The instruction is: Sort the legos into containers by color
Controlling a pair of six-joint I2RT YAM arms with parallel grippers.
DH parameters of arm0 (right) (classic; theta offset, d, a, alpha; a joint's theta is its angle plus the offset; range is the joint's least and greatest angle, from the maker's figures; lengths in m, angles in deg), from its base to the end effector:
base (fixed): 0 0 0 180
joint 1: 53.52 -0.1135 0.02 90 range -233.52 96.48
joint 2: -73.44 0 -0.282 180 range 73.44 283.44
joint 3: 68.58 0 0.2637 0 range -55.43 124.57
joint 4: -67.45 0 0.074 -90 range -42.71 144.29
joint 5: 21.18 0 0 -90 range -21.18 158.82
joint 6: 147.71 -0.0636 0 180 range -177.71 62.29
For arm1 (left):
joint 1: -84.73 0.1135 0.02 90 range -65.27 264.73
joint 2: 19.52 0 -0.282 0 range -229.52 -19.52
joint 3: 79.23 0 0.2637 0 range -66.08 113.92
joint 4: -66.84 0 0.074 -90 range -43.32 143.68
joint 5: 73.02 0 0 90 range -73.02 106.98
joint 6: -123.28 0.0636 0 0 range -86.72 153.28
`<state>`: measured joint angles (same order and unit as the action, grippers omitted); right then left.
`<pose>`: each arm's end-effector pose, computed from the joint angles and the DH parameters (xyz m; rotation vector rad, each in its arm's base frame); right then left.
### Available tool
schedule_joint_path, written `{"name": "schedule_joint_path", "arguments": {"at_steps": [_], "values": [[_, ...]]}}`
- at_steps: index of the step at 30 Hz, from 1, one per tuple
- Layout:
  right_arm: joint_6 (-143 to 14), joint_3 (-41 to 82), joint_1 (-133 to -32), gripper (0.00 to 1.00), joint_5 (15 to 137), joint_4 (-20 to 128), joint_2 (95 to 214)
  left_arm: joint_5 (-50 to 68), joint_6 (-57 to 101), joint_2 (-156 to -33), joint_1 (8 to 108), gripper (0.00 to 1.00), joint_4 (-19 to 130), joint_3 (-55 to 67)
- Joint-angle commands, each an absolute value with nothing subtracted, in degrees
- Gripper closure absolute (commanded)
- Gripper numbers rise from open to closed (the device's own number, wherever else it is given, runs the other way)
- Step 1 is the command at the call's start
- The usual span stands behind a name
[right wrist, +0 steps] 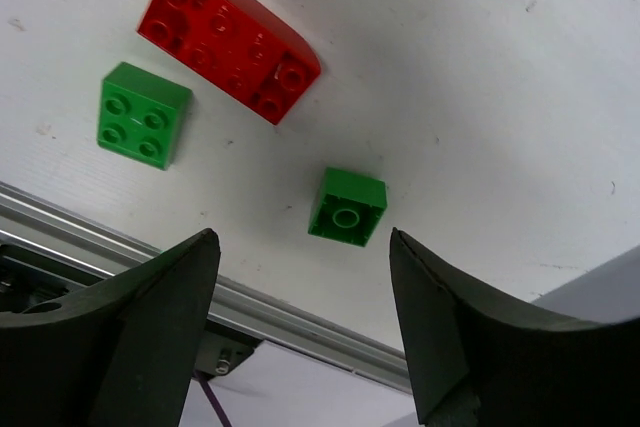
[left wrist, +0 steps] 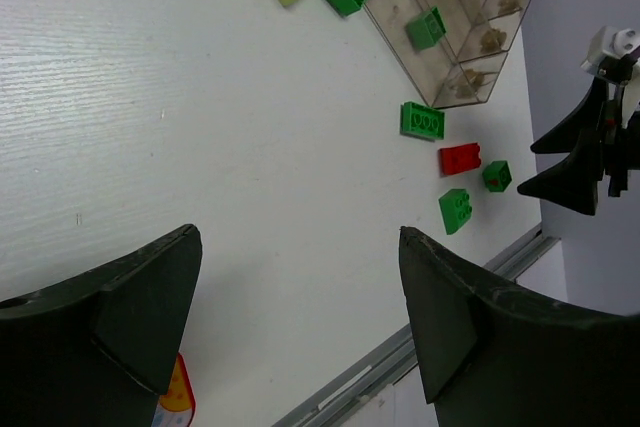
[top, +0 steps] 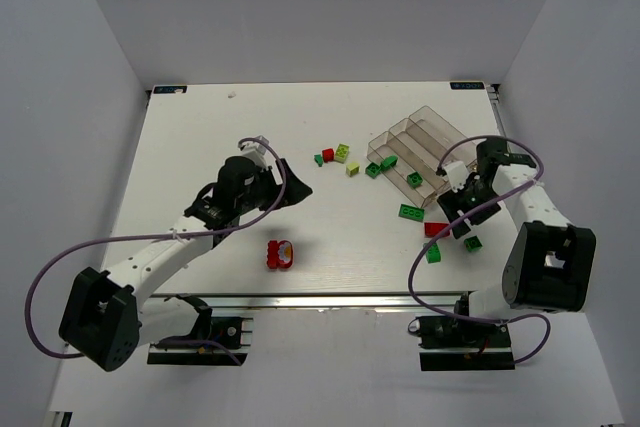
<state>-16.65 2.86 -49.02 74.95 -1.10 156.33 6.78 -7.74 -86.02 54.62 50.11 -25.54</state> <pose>0.2671 -0.0142 0.2058 -0.9350 2.7865 0.0455 0.2396 -0.1520 0.2463 -0.0959 2.2160 -0.9115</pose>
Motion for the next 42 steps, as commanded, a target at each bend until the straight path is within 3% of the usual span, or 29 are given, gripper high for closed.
{"name": "schedule_joint_path", "arguments": {"at_steps": [1,12,38,41,42], "values": [[-16.0,2.3,-48.8,0.27,70.6,-0.9,157.0,4.0,-4.4,-87.3,54.9,0.11,49.6,-22.4],[-13.6,-0.8,-48.2,0.3,67.1,0.2,161.8,4.0,-0.6,-86.6,55.2,0.11,44.3,-21.0],[-12.5,5.3,-45.3,0.39,67.5,-3.1,172.9,0.5,2.3,-88.9,57.7,0.11,42.4,-20.8],[-12.7,5.1,-45.7,0.46,68.0,-3.1,173.0,-0.3,2.8,-89.7,58.4,0.11,42.4,-20.3],[-12.7,5.0,-45.9,0.52,68.1,-3.1,172.8,-0.8,2.9,-90.1,58.7,0.11,42.4,-20.2]]}}
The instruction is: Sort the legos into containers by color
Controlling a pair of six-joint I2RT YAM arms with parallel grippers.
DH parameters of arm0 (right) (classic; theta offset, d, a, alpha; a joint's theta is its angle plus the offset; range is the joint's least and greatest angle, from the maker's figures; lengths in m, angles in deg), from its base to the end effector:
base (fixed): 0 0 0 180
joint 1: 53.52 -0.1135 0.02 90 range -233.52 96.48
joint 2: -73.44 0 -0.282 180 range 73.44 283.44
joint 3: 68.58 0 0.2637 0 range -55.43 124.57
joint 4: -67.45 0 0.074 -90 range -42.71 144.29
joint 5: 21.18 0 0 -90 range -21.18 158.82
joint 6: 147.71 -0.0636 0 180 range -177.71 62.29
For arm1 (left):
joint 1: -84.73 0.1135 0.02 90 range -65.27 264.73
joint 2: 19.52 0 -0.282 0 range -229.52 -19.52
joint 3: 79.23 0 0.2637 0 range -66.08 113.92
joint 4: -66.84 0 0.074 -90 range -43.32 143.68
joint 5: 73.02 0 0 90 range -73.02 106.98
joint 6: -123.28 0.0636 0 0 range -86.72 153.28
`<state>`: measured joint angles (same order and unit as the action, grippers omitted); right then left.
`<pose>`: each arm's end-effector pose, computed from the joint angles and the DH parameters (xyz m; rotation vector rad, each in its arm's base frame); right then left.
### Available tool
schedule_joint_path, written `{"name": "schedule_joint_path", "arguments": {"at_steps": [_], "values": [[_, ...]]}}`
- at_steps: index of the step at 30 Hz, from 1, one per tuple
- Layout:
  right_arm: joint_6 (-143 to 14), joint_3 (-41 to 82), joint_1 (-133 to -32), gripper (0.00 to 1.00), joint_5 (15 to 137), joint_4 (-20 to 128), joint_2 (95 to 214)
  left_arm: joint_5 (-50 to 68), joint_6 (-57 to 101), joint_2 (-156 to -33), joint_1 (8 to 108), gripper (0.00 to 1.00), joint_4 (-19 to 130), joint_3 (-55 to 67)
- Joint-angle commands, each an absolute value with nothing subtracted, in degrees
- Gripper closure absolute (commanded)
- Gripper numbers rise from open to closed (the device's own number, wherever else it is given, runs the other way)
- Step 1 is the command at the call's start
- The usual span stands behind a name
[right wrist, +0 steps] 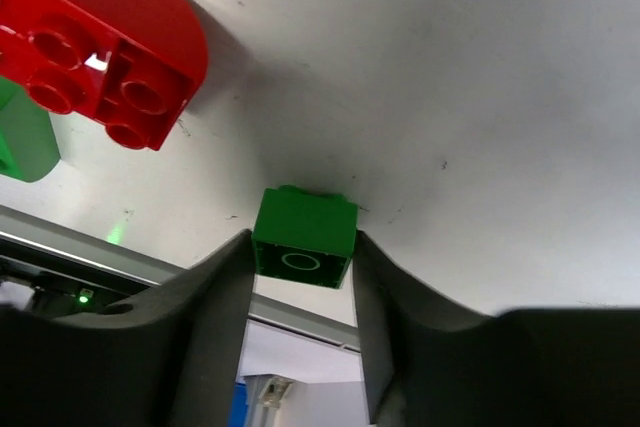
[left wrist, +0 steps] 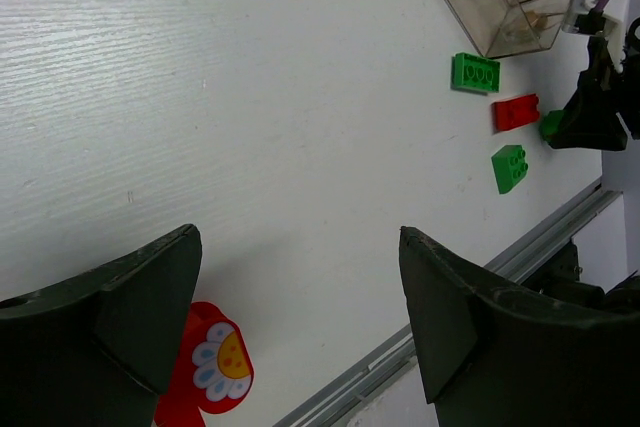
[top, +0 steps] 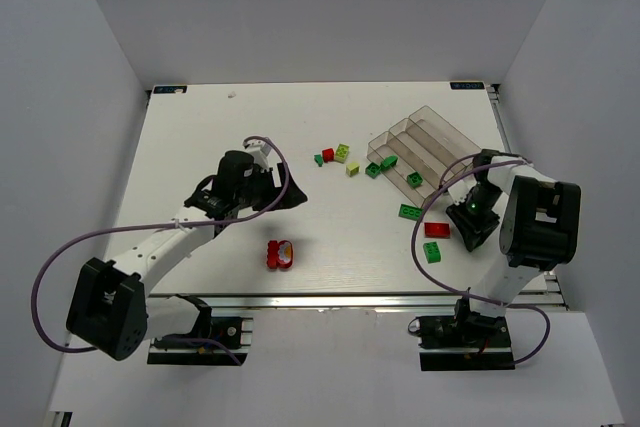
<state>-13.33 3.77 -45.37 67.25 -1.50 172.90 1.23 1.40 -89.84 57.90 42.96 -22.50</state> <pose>0.2834 -0.0423 0.1347 0.9456 -2.8834 -0.0338 0.2498 -0.1457 0.2348 0.0563 2.3374 -0.8455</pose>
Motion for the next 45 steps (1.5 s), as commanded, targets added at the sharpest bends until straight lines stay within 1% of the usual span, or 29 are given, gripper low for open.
{"name": "schedule_joint_path", "arguments": {"at_steps": [1,2,3,5,6,8,9,11,12,15,16,20,26,27,30,36,41,45], "values": [[-12.7,5.0,-45.9,0.56,68.2,-3.3,172.8,-1.0,3.2,-90.3,58.8,0.11,42.3,-20.1],[-12.6,5.1,-45.9,0.61,68.2,-3.5,172.7,-1.1,3.4,-90.4,59.0,0.11,42.3,-19.8],[-12.6,5.3,-46.0,0.69,68.2,-3.9,172.2,-1.1,3.6,-90.7,59.1,0.11,42.3,-19.6],[-12.4,7.1,-46.0,0.76,68.3,-5.4,172.0,-1.3,4.0,-91.0,59.2,0.11,42.4,-19.6],[-12.3,8.0,-46.0,0.82,68.3,-6.3,171.9,-1.2,4.2,-91.1,59.2,0.11,42.5,-19.4],[-10.8,10.8,-45.9,0.87,70.7,-10.0,171.7,-1.1,5.0,-91.4,59.2,0.11,42.3,-19.3],[-9.7,14.9,-46.0,0.91,71.6,-11.5,171.6,-1.0,5.3,-91.5,59.2,0.11,42.0,-19.1],[-8.1,20.1,-45.9,0.92,73.8,-14.2,172.0,-0.6,6.6,-91.4,59.2,0.11,41.3,-19.1],[-7.0,26.2,-45.9,0.92,75.2,-16.9,173.6,-0.3,7.0,-91.2,59.2,0.11,40.8,-19.2],[-6.5,34.5,-46.9,0.94,77.8,-20.7,177.3,0.5,8.7,-91.1,59.2,0.11,39.7,-19.2],[-6.6,38.3,-48.6,0.94,78.8,-20.8,177.9,0.7,9.4,-91.1,59.2,0.11,39.0,-19.1],[-6.6,44.7,-53.4,0.95,79.4,-20.1,180.8,1.5,10.8,-90.9,59.2,0.11,38.0,-18.5],[-8.8,55.9,-59.4,0.95,77.8,-19.6,189.0,2.3,12.5,-90.9,59.2,0.11,37.2,-18.4],[-9.1,58.6,-59.8,0.93,77.4,-19.8,191.0,2.3,12.5,-90.9,59.2,0.11,37.2,-18.6],[-9.8,61.2,-61.9,0.91,76.2,-20.3,193.9,2.3,12.8,-91.0,59.3,0.11,37.2,-18.6],[-11.9,58.9,-64.6,0.84,73.5,-18.6,195.3,2.5,13.3,-91.0,59.3,0.11,36.4,-18.0],[-12.0,55.2,-64.9,0.83,74.6,-17.3,193.1,2.4,13.4,-91.4,59.3,0.11,36.3,-17.7],[-11.5,51.2,-65.5,0.79,76.5,-16.1,190.9,2.3,13.2,-91.8,59.3,0.11,36.6,-17.9]]}}
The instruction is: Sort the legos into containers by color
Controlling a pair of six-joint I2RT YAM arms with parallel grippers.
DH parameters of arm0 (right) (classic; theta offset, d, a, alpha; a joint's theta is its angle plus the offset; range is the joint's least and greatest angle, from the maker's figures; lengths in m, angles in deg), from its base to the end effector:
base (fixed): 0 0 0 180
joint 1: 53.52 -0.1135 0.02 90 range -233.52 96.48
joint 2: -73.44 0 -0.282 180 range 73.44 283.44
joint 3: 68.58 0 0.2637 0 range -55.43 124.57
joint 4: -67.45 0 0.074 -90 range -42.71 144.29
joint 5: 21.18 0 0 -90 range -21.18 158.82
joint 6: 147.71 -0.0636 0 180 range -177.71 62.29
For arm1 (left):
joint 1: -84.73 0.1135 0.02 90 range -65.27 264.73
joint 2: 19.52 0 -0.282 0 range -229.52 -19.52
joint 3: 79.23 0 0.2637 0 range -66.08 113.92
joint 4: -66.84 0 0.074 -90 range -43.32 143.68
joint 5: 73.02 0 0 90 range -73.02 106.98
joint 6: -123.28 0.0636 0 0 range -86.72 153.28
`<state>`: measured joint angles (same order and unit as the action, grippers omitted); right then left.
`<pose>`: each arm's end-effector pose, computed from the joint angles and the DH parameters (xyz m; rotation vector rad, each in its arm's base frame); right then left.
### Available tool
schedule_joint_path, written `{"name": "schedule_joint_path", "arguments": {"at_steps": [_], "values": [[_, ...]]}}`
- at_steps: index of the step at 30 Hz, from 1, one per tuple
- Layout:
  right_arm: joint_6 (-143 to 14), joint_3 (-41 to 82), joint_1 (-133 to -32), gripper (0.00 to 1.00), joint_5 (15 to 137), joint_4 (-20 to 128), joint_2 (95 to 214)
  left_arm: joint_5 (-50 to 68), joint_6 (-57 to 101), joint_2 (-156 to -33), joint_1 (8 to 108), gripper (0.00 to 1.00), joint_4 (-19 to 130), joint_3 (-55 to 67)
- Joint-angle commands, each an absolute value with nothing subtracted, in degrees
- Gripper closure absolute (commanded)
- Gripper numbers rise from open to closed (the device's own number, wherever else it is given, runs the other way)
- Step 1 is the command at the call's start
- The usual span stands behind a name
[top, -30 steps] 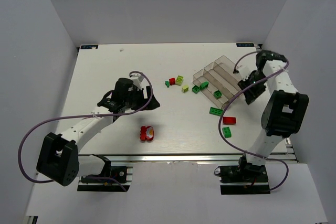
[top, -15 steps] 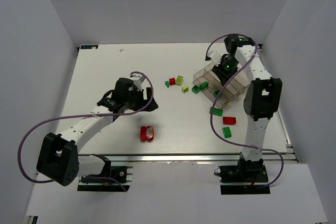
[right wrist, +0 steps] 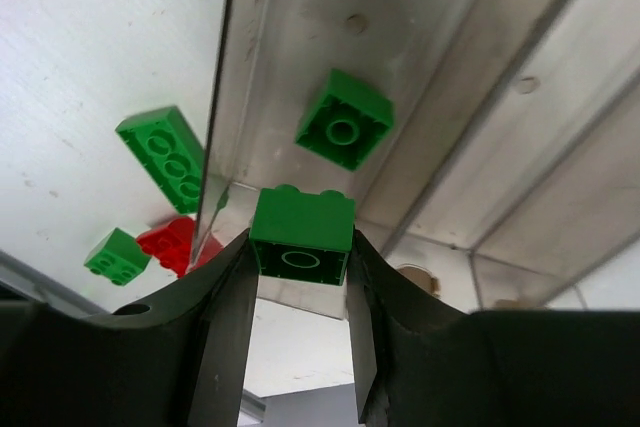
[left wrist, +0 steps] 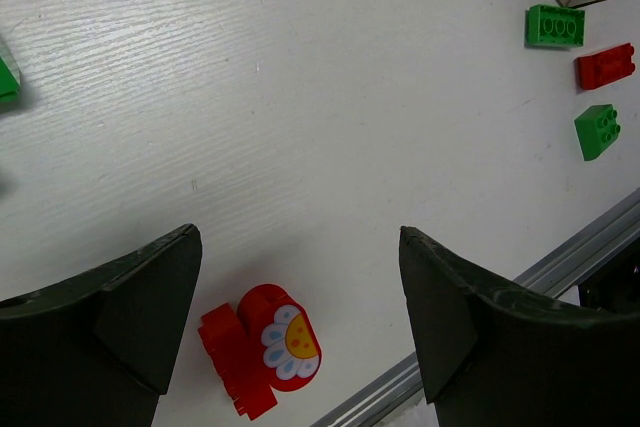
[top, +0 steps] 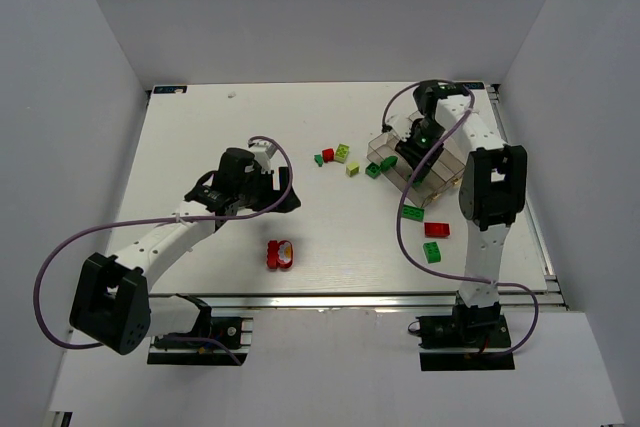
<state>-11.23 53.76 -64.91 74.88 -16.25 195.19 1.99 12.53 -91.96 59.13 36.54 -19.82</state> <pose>0.4384 0.0952 0.2198 -1.4567 2.6153 0.0968 0.2547 -0.1403 0.2300 0.2376 2.3920 -0.6977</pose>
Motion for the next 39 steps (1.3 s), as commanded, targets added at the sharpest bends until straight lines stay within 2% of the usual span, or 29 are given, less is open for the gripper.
{"name": "schedule_joint_path", "arguments": {"at_steps": [1,4,11,15,20,24,25,29,30,32,34,35,36,37,39], "values": [[-11.4,49.9,-65.7,0.78,76.9,-15.8,190.6,2.3,12.9,-91.8,59.3,0.11,36.9,-18.0],[-12.6,48.0,-66.0,0.74,76.5,-14.5,189.6,2.0,12.3,-91.8,59.3,0.11,37.2,-17.9],[-16.8,46.4,-65.9,0.53,74.8,-9.3,188.8,2.6,10.8,-90.9,59.2,0.11,36.9,-17.2],[-17.8,44.1,-66.0,0.37,74.2,-6.8,188.0,3.2,9.5,-89.9,59.4,0.11,36.0,-16.3],[-17.9,42.2,-65.8,0.36,74.6,-4.7,184.8,4.1,6.6,-88.3,59.4,0.11,34.5,-14.5],[-18.7,41.8,-65.4,0.41,80.5,-4.1,179.9,5.3,3.5,-87.2,59.7,0.12,32.2,-13.3],[-18.7,41.3,-65.5,0.42,81.5,-3.9,178.4,5.5,2.3,-86.9,59.8,0.15,31.6,-13.0],[-19.2,30.5,-65.4,0.52,84.0,-2.5,167.9,5.6,-1.3,-86.4,60.0,0.49,30.2,-13.3],[-19.6,28.0,-65.4,0.54,84.0,-2.1,166.1,5.6,-2.0,-86.2,60.0,0.62,29.9,-13.5],[-21.0,20.5,-65.3,0.59,83.8,-1.0,159.9,5.7,-4.2,-86.0,60.1,0.66,29.1,-14.2],[-22.9,15.8,-65.4,0.58,82.4,0.2,153.9,6.0,-5.7,-85.5,60.1,0.62,28.6,-14.7],[-23.3,13.7,-65.4,0.47,81.8,1.5,152.0,6.2,-6.3,-85.4,60.1,0.55,28.4,-15.1],[-23.9,10.1,-65.4,0.41,80.8,2.0,150.4,6.4,-6.6,-85.3,60.1,0.46,27.8,-15.4],[-24.1,7.3,-65.3,0.31,80.3,2.3,147.8,6.7,-7.4,-85.0,60.1,0.29,27.5,-15.6],[-25.4,5.2,-65.3,0.23,79.4,2.3,146.0,7.6,-7.8,-84.9,60.1,0.18,27.1,-15.4]]}}
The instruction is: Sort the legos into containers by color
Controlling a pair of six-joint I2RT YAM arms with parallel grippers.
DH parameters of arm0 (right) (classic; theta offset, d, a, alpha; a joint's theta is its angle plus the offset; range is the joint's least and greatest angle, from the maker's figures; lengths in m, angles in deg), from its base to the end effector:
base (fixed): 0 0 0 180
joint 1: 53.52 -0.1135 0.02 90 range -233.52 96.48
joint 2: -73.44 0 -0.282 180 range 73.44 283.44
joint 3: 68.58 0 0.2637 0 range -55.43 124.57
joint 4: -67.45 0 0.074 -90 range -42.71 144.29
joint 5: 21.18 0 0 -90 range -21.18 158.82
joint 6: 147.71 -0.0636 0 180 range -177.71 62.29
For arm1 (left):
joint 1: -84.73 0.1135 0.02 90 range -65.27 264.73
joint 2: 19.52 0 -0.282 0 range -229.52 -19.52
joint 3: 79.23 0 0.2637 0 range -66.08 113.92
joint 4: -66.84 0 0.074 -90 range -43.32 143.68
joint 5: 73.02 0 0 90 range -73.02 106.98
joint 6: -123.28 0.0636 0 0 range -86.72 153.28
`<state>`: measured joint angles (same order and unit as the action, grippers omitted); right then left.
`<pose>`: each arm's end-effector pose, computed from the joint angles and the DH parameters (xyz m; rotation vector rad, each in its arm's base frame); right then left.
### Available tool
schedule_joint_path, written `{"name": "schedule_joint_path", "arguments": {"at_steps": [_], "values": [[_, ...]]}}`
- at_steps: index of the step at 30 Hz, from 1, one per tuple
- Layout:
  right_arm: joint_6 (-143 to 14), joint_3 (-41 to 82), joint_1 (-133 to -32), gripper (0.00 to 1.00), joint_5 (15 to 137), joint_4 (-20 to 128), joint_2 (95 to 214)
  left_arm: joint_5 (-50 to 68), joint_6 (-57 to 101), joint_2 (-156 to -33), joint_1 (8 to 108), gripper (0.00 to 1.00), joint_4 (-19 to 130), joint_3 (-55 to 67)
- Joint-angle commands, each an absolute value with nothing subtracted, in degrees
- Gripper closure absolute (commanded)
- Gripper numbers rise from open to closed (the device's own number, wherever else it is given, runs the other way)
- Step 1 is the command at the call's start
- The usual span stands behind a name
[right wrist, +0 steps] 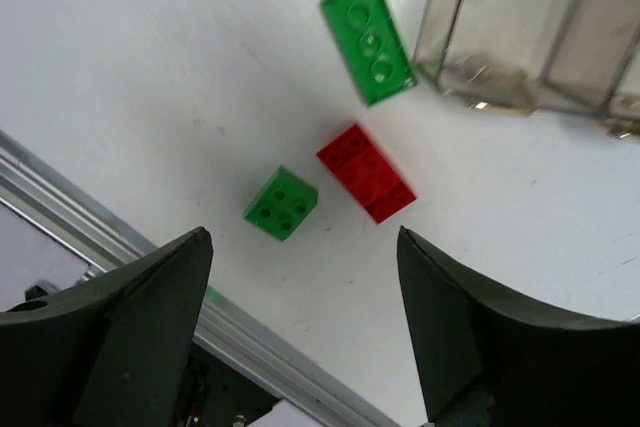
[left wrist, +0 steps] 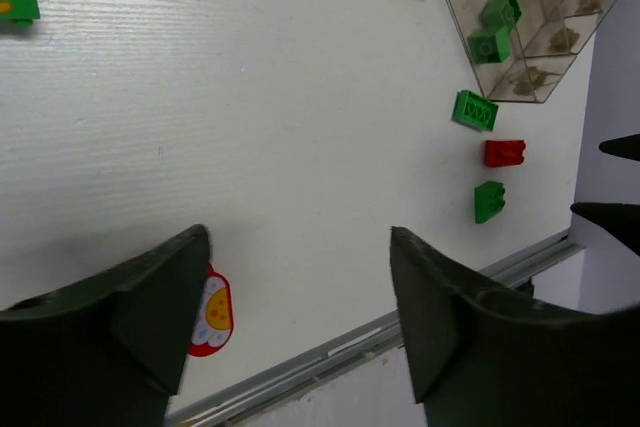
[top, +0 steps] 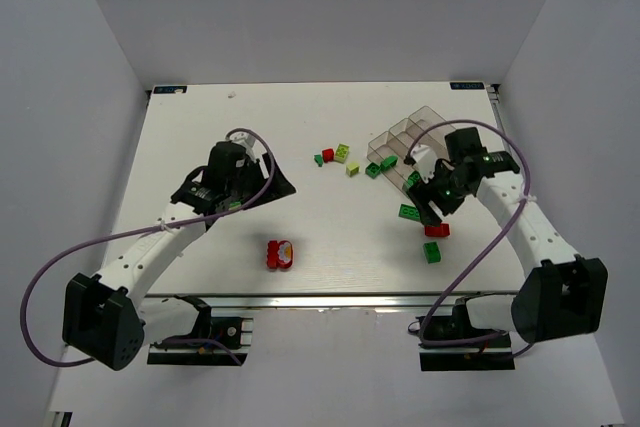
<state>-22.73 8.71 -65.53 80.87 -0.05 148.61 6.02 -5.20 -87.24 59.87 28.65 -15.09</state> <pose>0.2595 0.0688 0.2720 -1.1232 2.4292 0.1605 0.2472 -0.1279 0.2671 -0.1831 2.4066 -0.7636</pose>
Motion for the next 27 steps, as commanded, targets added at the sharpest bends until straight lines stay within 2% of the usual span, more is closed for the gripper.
{"name": "schedule_joint_path", "arguments": {"at_steps": [1,7,11,14,18,20,22,27], "values": [[-26.1,4.3,-65.4,0.2,78.8,2.1,144.9,9.0,-7.9,-85.3,60.1,0.14,26.6,-15.1],[-34.4,-1.4,-65.3,0.17,78.7,4.1,141.6,16.2,-7.6,-90.8,57.4,0.11,14.9,-8.0],[-36.3,-3.1,-64.9,0.16,79.7,7.7,140.8,25.9,-12.2,-95.4,48.2,0.12,5.0,-4.8],[-35.7,-3.3,-64.9,0.16,82.7,9.4,140.1,29.1,-14.7,-98.5,41.4,0.17,-0.1,-4.9],[-36.0,-3.9,-64.7,0.15,87.4,10.3,139.4,33.0,-17.5,-100.7,36.5,0.16,-4.7,-4.4],[-36.0,-3.9,-64.7,0.14,88.1,10.6,139.4,35.2,-19.1,-101.0,35.6,0.13,-5.6,-5.1],[-35.8,-3.6,-64.7,0.13,89.4,10.7,139.7,35.2,-19.3,-101.0,35.3,0.06,-3.5,-7.4],[-34.6,-1.7,-64.7,0.11,91.8,10.1,140.0,34.3,-19.0,-102.1,34.4,0.04,1.3,-9.6]]}}
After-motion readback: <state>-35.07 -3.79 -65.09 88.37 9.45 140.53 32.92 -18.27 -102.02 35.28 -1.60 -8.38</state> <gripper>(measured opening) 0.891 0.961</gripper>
